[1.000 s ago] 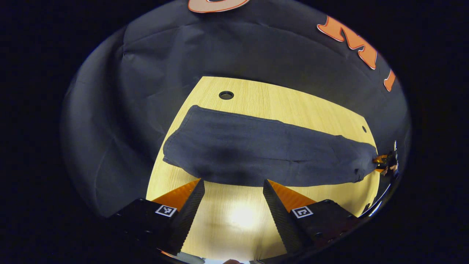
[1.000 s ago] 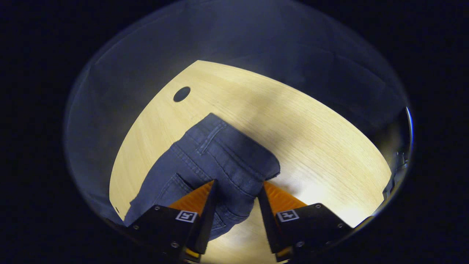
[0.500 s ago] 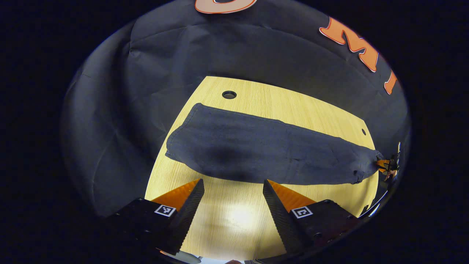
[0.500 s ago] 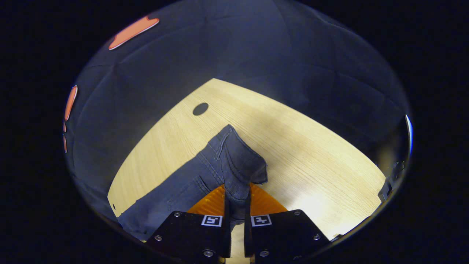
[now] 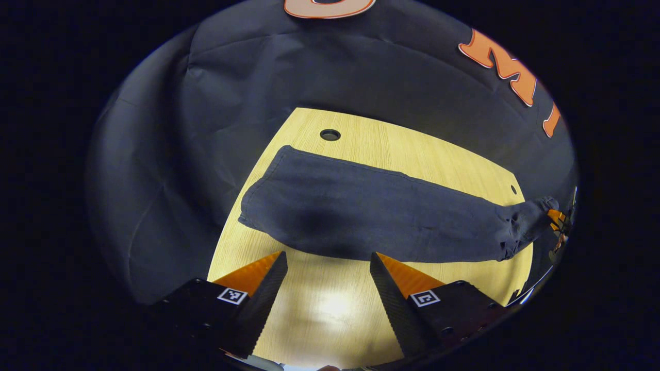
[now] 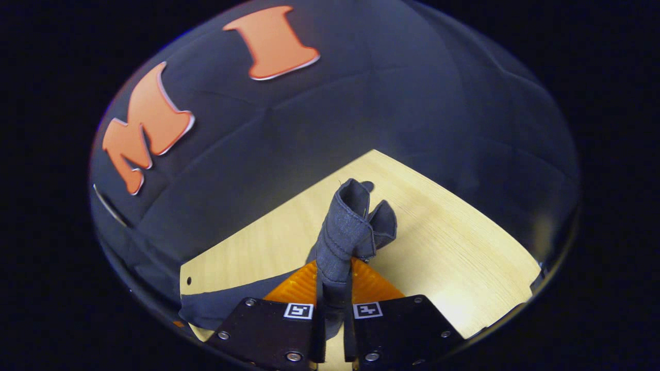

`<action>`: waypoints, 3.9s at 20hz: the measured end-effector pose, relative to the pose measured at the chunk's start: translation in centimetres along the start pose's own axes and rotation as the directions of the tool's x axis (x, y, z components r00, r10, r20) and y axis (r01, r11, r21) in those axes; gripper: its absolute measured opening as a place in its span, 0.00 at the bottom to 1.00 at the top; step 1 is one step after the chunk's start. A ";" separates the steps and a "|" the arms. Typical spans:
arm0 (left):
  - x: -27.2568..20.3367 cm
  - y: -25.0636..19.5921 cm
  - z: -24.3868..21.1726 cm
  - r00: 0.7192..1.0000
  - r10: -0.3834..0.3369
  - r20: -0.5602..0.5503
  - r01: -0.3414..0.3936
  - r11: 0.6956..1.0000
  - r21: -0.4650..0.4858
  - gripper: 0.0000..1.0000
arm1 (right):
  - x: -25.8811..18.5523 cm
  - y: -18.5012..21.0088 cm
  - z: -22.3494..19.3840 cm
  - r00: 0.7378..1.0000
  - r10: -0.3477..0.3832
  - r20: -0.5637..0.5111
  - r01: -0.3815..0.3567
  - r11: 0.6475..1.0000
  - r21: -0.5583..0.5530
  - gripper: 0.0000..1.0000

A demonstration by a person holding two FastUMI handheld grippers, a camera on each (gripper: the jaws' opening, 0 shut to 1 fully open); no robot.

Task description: Grasp the waist and the cuffs of the jeans and fold them to make the two legs overlap; first hold the waist and fold one-third of the jeans toward the cuffs, then hold the cuffs and fold the remaining one-third in the same direction to finish folding.

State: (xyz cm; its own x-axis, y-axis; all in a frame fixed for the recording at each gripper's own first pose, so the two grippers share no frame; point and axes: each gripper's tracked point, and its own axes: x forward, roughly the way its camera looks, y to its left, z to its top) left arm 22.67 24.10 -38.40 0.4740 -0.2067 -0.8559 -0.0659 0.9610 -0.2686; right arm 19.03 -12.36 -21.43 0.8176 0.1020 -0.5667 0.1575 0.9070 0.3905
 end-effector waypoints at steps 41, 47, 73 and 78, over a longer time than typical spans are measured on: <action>1.1 -0.2 1.2 0.957 -0.270 0.108 0.277 0.732 -0.622 0.98 | -8.0 17.0 -6.6 0.963 0.212 -0.169 -0.252 0.929 -0.271 0.97; 3.9 -0.1 4.7 0.949 -0.253 0.189 0.314 0.690 -0.652 0.96 | -9.3 15.0 -5.2 0.973 0.190 -0.132 -0.219 0.944 -0.249 0.97; -4.6 -9.3 13.3 0.850 -0.141 0.508 0.338 0.885 -0.320 0.00 | -8.5 10.1 -4.7 0.972 0.174 -0.158 -0.204 0.959 -0.198 0.97; -6.1 -13.3 13.8 0.848 -0.155 0.507 0.305 0.925 -0.228 0.00 | -8.4 9.5 -4.1 0.969 0.194 -0.150 -0.221 0.957 -0.188 0.97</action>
State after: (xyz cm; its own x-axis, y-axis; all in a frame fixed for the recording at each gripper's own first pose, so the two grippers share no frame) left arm 32.77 15.12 -23.54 0.8573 -0.2312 -0.4600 -0.1162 0.7836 -0.6103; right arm 11.37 -2.88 -15.96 0.7401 0.3363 -0.5824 -0.1336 0.9222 0.3628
